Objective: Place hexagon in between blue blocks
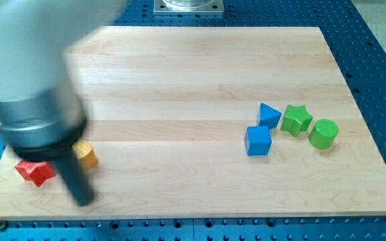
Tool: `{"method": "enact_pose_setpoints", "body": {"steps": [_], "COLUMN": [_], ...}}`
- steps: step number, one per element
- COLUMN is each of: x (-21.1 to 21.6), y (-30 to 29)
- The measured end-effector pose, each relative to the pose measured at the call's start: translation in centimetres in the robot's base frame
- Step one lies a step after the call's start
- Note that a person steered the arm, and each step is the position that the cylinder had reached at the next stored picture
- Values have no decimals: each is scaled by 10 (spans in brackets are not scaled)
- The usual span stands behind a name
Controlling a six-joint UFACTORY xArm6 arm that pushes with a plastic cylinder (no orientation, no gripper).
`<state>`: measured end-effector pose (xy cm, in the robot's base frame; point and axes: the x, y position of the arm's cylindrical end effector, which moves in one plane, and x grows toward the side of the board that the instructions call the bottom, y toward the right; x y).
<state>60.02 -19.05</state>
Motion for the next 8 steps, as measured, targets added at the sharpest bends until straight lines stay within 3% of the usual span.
{"method": "enact_pose_setpoints", "body": {"steps": [1, 2, 3, 4, 5, 7, 8], "x": [-12, -21, -72, -75, -117, -157, -159], "y": [-104, -62, -23, -43, -99, 79, 115]}}
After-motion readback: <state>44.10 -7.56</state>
